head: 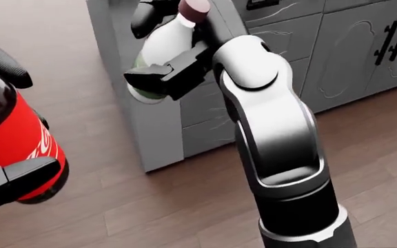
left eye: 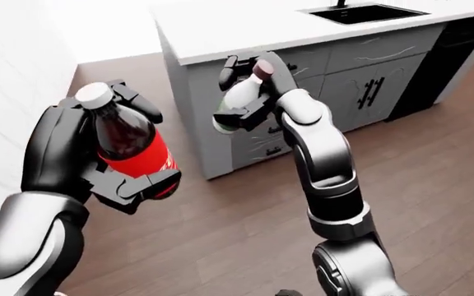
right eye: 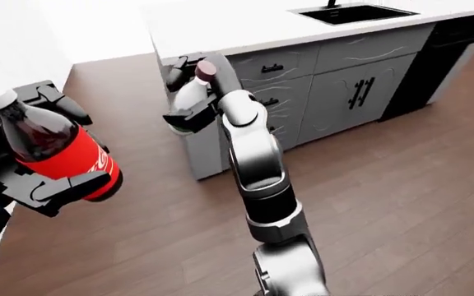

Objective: Move the drinks to the dining counter.

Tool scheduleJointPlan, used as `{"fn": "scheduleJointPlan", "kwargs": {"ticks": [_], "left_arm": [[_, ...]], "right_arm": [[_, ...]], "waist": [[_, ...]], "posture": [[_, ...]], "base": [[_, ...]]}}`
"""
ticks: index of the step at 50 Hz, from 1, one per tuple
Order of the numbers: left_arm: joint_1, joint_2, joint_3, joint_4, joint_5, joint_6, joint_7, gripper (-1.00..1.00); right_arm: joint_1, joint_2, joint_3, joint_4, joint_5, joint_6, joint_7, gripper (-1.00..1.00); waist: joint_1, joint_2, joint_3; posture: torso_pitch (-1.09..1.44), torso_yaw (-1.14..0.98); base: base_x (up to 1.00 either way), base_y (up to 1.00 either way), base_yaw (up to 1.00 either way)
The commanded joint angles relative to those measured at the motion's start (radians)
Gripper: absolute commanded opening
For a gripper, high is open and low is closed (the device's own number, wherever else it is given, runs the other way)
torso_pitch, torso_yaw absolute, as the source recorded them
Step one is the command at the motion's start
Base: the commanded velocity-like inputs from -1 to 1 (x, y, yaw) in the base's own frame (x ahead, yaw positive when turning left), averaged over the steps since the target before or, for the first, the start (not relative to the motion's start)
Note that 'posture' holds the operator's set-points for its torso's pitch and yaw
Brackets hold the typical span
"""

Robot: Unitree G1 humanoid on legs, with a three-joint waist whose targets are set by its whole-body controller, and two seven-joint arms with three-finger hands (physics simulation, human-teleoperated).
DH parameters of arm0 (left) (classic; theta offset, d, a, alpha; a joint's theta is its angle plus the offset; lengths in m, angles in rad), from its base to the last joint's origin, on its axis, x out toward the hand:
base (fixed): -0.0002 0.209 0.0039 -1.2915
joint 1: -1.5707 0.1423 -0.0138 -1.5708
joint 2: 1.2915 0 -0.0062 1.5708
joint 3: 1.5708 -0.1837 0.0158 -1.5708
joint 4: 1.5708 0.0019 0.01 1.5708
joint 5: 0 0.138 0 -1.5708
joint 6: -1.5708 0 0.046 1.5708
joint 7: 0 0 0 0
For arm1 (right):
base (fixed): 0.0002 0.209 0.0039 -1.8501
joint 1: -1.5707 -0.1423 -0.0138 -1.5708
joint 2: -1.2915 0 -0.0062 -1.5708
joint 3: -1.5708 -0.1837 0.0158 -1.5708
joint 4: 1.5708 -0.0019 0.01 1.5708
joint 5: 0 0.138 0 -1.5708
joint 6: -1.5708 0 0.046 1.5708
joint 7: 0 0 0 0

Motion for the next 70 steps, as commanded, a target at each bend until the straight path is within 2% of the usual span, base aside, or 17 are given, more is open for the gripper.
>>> {"fn": "scheduleJointPlan", "kwargs": {"ticks": [1, 13, 16, 18, 22, 26, 29, 32, 34, 36, 40, 60, 64, 66, 67, 68, 70], "left_arm": [[-0.015, 0.004, -0.002, -0.011, 0.010, -0.038, 0.003, -1.00], [0.015, -0.001, -0.007, -0.011, 0.019, -0.066, -0.004, -1.00], [0.030, 0.002, -0.006, -0.011, 0.013, -0.081, 0.000, -1.00], [0.028, 0.007, -0.002, -0.011, 0.000, -0.078, 0.009, -1.00], [0.044, 0.009, -0.008, -0.011, -0.008, -0.095, 0.019, -1.00], [0.049, 0.007, -0.009, -0.011, 0.001, -0.099, 0.011, -1.00], [0.051, 0.009, -0.005, -0.011, -0.002, -0.101, 0.010, -1.00], [0.050, 0.014, 0.000, -0.011, -0.015, -0.100, 0.018, -1.00], [0.050, 0.017, 0.003, -0.011, -0.023, -0.100, 0.022, -1.00], [0.047, 0.025, 0.010, -0.011, -0.043, -0.098, 0.033, -1.00], [0.041, 0.053, 0.027, -0.011, -0.118, -0.096, 0.084, -1.00], [0.047, 0.081, 0.041, -0.011, -0.186, -0.106, 0.132, -1.00], [0.037, 0.088, 0.048, -0.011, -0.209, -0.096, 0.148, -1.00], [0.029, 0.091, 0.050, -0.011, -0.217, -0.090, 0.152, -1.00], [0.026, 0.091, 0.049, -0.011, -0.215, -0.087, 0.151, -1.00], [0.023, 0.087, 0.042, -0.011, -0.205, -0.084, 0.148, -1.00], [0.006, 0.078, 0.038, -0.011, -0.188, -0.067, 0.136, -1.00]], "right_arm": [[-0.034, -0.007, -0.010, -0.037, -0.001, -0.040, -0.012, -1.00], [-0.024, -0.003, -0.003, -0.032, -0.005, -0.051, -0.010, -1.00], [-0.022, -0.001, -0.003, -0.036, -0.007, -0.048, -0.010, -1.00], [-0.021, -0.001, -0.002, -0.037, -0.009, -0.049, -0.008, -1.00], [-0.014, 0.001, 0.001, -0.027, -0.013, -0.064, -0.007, -1.00], [-0.010, 0.002, 0.002, -0.031, -0.019, -0.063, -0.003, -1.00], [-0.004, 0.005, 0.003, -0.033, -0.022, -0.066, -0.001, -1.00], [-0.006, 0.007, 0.002, -0.037, -0.024, -0.064, 0.001, -1.00], [-0.005, 0.006, 0.002, -0.037, -0.024, -0.067, 0.003, -1.00], [-0.004, 0.005, 0.005, -0.049, -0.027, -0.064, 0.008, -1.00], [0.004, 0.003, 0.010, -0.069, -0.033, -0.066, 0.024, -1.00], [0.020, 0.006, 0.013, -0.109, -0.046, -0.059, 0.049, -1.00], [0.024, 0.003, 0.009, -0.119, -0.050, -0.057, 0.054, -1.00], [0.024, 0.001, 0.007, -0.124, -0.052, -0.049, 0.053, -1.00], [0.025, -0.001, 0.005, -0.131, -0.051, -0.044, 0.056, -1.00], [0.027, -0.003, 0.003, -0.138, -0.049, -0.041, 0.058, -1.00], [0.027, -0.010, -0.002, -0.150, -0.046, -0.034, 0.060, -1.00]], "waist": [[-0.004, 0.016, -0.020], [0.012, -0.035, -0.021], [0.014, -0.082, -0.020], [0.019, -0.152, -0.029], [-0.004, -0.110, -0.026], [0.024, -0.063, 0.032], [0.066, 0.026, 0.005], [0.065, 0.006, -0.022], [0.049, -0.094, -0.035], [0.015, -0.153, 0.000], [-0.012, -0.094, -0.013], [0.031, -0.014, -0.005], [0.017, -0.039, -0.007], [0.027, -0.096, 0.025], [0.029, -0.088, 0.030], [0.030, -0.115, 0.011], [0.013, -0.082, 0.007]], "posture": [[0.00, 0.00], [0.00, 0.00], [0.00, 0.00], [0.00, 0.00], [0.00, 0.00], [0.00, 0.00], [0.00, 0.00], [0.00, 0.00], [0.00, 0.00], [0.00, 0.00], [0.00, 0.00], [0.00, 0.00], [0.00, 0.00], [0.00, 0.00], [0.00, 0.00], [0.00, 0.00], [0.00, 0.00]], "base": [[0.00, -1.00, 0.00], [0.00, -1.00, 0.00], [0.00, -1.00, 0.00], [0.00, -1.00, 0.00], [0.13, -1.00, 0.00], [0.52, -1.00, 0.00], [0.56, -0.97, 0.00], [0.51, -0.67, 0.00], [0.10, -0.07, 0.00], [0.00, 0.00, 0.00], [0.00, 0.07, 0.00], [0.00, 0.03, 0.95], [0.00, 0.17, 0.72], [0.00, 0.11, 0.00], [0.00, 0.00, 0.00], [0.00, 0.00, 0.00], [0.00, 0.00, 0.00]]}}
